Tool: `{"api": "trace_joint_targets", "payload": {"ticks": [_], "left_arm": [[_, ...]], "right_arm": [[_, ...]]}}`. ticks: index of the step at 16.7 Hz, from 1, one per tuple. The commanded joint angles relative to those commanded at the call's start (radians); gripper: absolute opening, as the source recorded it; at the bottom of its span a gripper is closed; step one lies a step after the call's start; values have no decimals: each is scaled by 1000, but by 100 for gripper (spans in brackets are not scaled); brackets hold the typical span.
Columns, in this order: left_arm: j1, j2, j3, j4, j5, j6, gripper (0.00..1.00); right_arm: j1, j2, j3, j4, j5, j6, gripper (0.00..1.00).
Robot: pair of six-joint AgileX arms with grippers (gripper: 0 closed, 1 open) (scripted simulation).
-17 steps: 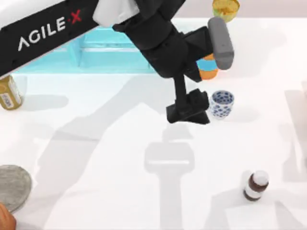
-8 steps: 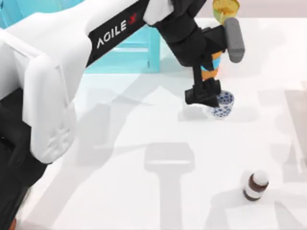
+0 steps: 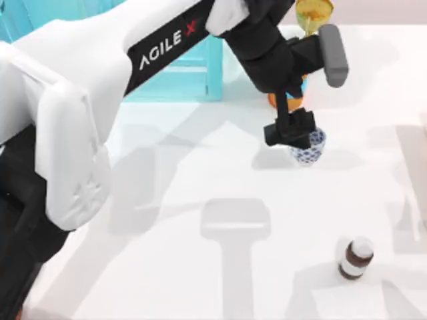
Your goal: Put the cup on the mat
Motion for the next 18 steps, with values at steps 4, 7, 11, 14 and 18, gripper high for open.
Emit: {"api": "trace_joint_targets", "payload": {"ticks": [4,7,11,14,18], "left_arm": [[-99,22,46,14,-31,-96,100],[-141,65,58,56,-45,-137,100],[-103,122,11,148,-28,-101,100],[-57,159,-34,214,-12,-56,100],[-43,172,-45,234,-9,-42,100]], "right_arm": [[0,0,0,0,0,0,100],[0,0,0,0,0,0,100],[0,0,0,0,0,0,100],[0,0,0,0,0,0,100],[0,0,0,0,0,0,100]]}}
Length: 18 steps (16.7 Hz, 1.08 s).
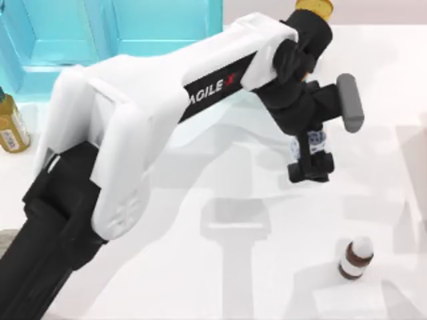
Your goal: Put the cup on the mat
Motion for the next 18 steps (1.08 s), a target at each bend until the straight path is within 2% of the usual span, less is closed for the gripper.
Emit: {"api": "trace_joint_targets", "payload": {"ticks": [2,15,18], "left_arm": [[0,0,0,0,0,0,100],[0,0,0,0,0,0,2],[0,0,0,0,0,0,0]], "right_arm": [[0,0,0,0,0,0,100],[0,0,0,0,0,0,100],[0,0,0,0,0,0,100]]}}
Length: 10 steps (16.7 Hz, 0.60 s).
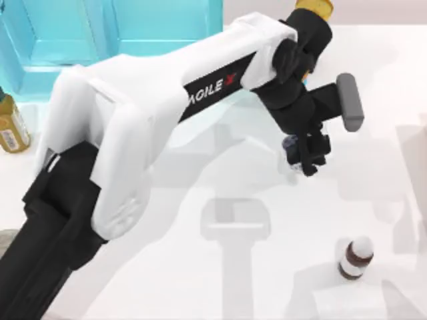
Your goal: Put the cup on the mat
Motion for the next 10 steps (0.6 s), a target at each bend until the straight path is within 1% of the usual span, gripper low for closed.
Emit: {"api": "trace_joint_targets", "payload": {"ticks": [7,10], "left_arm": [[-3,-7,8,1,-1,2,0],[-5,-69,-49,-7,17,-41,0]], "right_arm": [[0,0,0,0,0,0,100],[0,0,0,0,0,0,100]]}}
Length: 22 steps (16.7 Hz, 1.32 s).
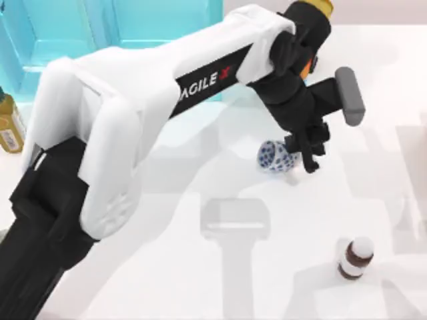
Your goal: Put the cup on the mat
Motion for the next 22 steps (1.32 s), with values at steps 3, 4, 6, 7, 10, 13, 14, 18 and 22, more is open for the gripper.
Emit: {"api": "trace_joint_targets", "payload": {"ticks": [3,4,6,7,10,13,14,18,22], "left_arm": [[15,-148,-126,-13,31,-94,0],[27,-211,-178,-15,40,-133,0],[62,-347,-294,-18,54,-218,0],[86,-416,-356,-18,56,-262,0],[180,-617,-561,-15,41,-391,0],[299,-802,-773,-6,-8,-508,0],[343,-858,-841,0,-31,-543,0],[523,-1034,-1088,27,-154,-656,0],[681,-1125,-1271,61,-290,-720,0]], "right_arm": [[0,0,0,0,0,0,100],[0,0,0,0,0,0,100],[0,0,0,0,0,0,100],[0,0,0,0,0,0,100],[0,0,0,0,0,0,100],[0,0,0,0,0,0,100],[0,0,0,0,0,0,100],[0,0,0,0,0,0,100],[0,0,0,0,0,0,100]]}}
